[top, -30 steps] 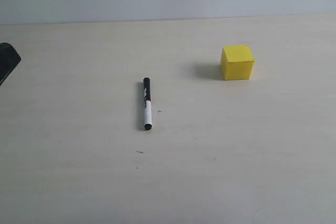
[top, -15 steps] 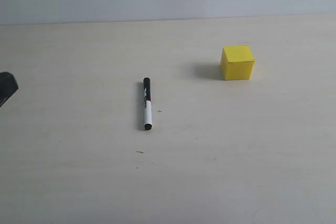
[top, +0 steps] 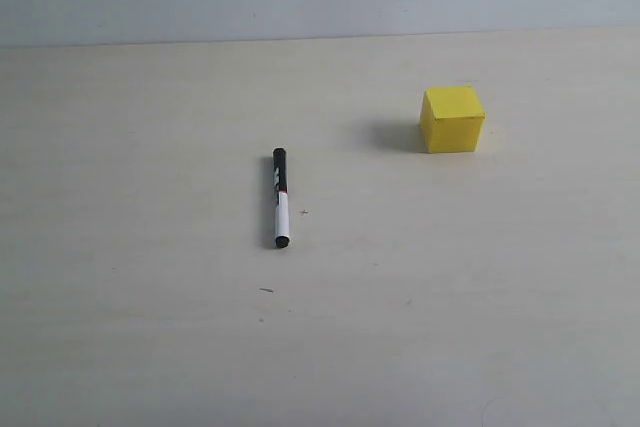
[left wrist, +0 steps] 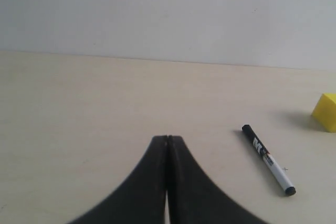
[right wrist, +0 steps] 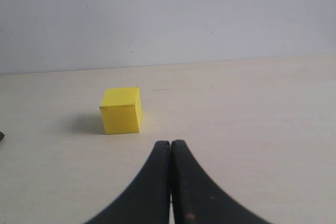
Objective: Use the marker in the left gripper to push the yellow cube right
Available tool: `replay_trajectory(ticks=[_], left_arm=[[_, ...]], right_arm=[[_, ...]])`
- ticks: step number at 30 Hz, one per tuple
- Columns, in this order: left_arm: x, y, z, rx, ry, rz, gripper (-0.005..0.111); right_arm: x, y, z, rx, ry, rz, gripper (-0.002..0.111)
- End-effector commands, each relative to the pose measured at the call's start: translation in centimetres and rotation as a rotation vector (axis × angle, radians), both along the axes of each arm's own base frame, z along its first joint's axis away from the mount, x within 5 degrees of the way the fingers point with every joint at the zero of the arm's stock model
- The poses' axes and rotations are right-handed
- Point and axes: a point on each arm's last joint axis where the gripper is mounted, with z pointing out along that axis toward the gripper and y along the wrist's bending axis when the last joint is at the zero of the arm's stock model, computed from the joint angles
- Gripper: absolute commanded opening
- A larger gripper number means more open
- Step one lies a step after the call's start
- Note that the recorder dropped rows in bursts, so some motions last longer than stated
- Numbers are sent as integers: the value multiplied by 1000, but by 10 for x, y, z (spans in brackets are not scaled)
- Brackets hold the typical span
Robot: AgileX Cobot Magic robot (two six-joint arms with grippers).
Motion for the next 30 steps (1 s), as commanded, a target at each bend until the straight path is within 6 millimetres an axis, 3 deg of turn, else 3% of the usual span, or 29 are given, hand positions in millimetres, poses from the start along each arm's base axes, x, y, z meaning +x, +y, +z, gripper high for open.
replay_trajectory(ticks=[1,14,24,30], left_arm=[[-5,1,-1,-19,-12,12,0],[-12,2,-3,59,-31,-6,0],[-9,1,-22,57,18,-7,0],[-8,2,-23,56,11,-4,0]], right_arm=[[0,0,0,-2,-9,-4,0],[0,0,0,-2,-9,-4,0],[0,0,0,-2,-9,-4,0],[0,0,0,-2,-9,-4,0]])
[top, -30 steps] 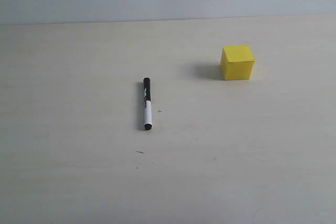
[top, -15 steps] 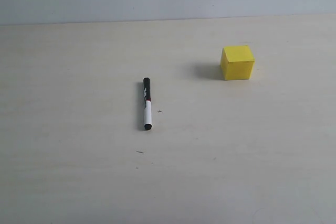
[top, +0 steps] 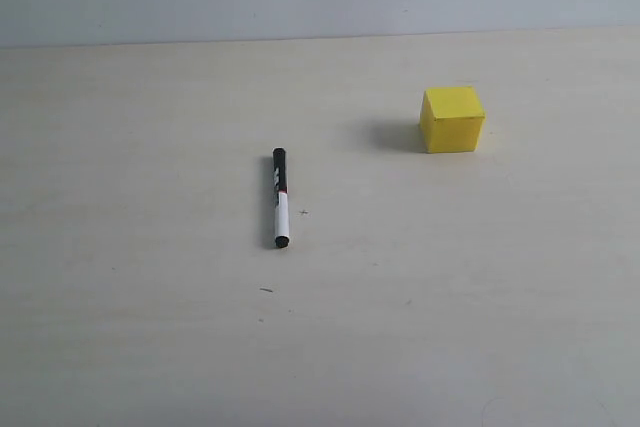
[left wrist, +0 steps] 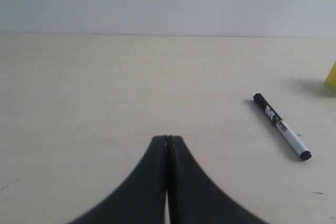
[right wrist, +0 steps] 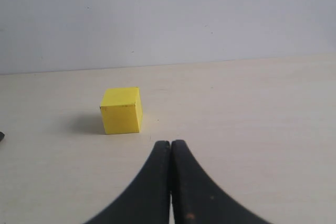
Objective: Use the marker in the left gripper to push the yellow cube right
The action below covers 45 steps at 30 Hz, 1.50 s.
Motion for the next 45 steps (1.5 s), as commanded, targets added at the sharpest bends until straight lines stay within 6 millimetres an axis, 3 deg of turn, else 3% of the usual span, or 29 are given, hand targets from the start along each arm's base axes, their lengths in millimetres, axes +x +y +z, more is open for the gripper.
replay_trajectory(ticks=[1,10,45], left_arm=[[1,0,1,-12,-30,5,0],[3,0,-10,-20,-34,11,0],[3,0,-11,29,-38,1,0]], right_arm=[[0,0,0,-2,-9,-4,0],[0,0,0,-2,-9,-4,0],[0,0,0,-11,-8,-2,0]])
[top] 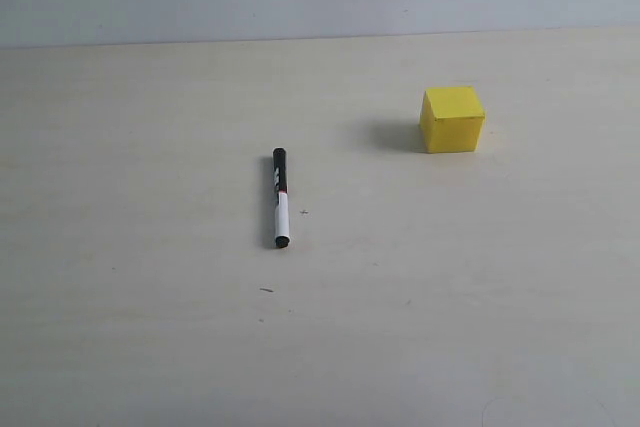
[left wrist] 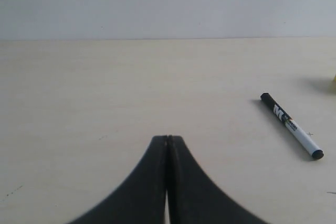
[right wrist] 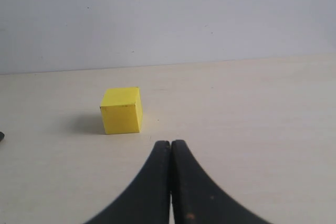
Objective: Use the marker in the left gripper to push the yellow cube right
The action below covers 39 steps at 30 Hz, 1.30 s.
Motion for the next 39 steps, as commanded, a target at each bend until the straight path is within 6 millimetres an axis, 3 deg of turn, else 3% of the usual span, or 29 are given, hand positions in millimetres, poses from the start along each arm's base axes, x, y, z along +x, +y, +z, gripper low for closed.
replay_trajectory(ticks=[1,9,18,39], left_arm=[[0,0,0,-1,-9,1,0],[0,0,0,-1,-9,1,0],[0,0,0,-1,-9,1,0],[0,0,0,-1,-9,1,0]], right_arm=[[0,0,0,-11,-8,-2,0],[0,0,-2,-19,7,-5,0],[-1,-8,-2,-30,12,-136,0],[-1,-8,0,-33,-5,-136,0]])
